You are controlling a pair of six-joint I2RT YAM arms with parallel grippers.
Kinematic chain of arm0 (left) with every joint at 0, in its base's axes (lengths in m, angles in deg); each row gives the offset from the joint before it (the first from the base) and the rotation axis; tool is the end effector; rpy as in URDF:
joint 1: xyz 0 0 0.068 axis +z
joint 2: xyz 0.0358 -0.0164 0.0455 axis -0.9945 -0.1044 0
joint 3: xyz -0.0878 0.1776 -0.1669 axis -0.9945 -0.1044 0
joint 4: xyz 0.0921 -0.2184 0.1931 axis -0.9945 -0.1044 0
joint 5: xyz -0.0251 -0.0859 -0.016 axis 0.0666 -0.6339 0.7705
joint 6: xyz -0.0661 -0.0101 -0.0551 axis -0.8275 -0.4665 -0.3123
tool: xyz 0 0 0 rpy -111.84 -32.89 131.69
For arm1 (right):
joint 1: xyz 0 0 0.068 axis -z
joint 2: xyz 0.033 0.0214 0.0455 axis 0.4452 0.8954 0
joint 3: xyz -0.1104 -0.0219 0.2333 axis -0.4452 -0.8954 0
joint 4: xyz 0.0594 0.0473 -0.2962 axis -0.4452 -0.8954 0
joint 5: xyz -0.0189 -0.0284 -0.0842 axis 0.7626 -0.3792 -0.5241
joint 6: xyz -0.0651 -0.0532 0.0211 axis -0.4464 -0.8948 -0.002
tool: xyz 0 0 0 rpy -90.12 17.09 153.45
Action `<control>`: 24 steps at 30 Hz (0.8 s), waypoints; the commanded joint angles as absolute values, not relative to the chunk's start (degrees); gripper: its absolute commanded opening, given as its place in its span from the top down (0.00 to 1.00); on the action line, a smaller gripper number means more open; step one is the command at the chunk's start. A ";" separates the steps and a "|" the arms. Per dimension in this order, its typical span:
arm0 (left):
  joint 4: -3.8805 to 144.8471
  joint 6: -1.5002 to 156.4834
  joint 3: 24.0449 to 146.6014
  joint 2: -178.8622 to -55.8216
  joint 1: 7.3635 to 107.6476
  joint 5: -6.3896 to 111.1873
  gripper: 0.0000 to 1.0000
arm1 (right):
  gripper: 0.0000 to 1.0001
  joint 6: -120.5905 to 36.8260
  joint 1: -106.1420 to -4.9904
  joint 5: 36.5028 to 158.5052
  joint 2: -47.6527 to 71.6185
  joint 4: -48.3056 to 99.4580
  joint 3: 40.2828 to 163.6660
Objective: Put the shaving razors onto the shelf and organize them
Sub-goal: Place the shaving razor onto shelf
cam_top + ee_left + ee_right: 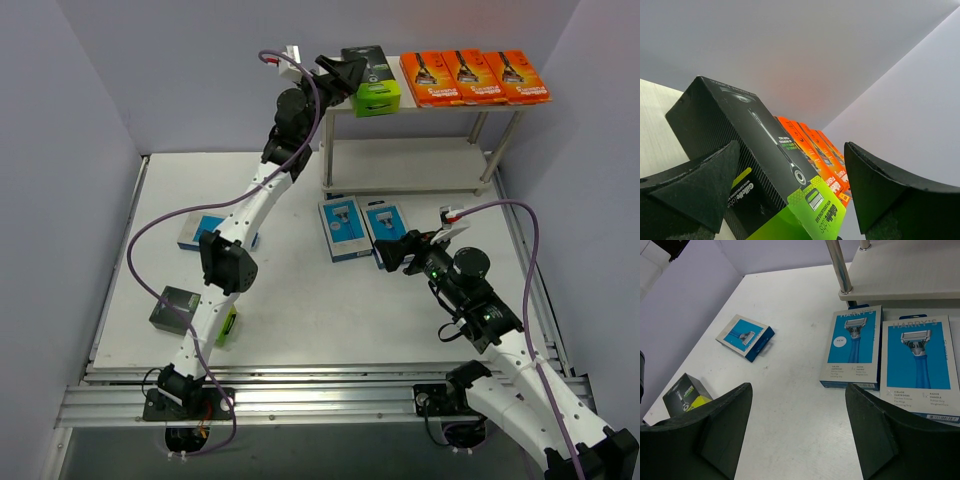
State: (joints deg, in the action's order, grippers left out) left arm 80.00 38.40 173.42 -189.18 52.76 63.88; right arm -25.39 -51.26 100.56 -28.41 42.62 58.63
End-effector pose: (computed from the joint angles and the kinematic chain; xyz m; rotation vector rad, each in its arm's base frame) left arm 0.5474 -0.3271 0.4356 -0.2604 1.2018 -1.2292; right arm 0.2444 0.1288 0.3140 -0.1787 1.4743 0.8194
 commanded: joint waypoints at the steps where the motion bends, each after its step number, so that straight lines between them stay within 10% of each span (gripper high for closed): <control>1: 80.77 36.51 175.31 -191.61 50.61 62.51 0.06 | 0.29 -26.20 -51.49 99.53 -29.20 44.80 58.42; 24: 81.21 34.05 175.31 -192.32 49.55 62.24 0.06 | 0.28 -26.64 -51.58 98.48 -29.02 42.87 59.12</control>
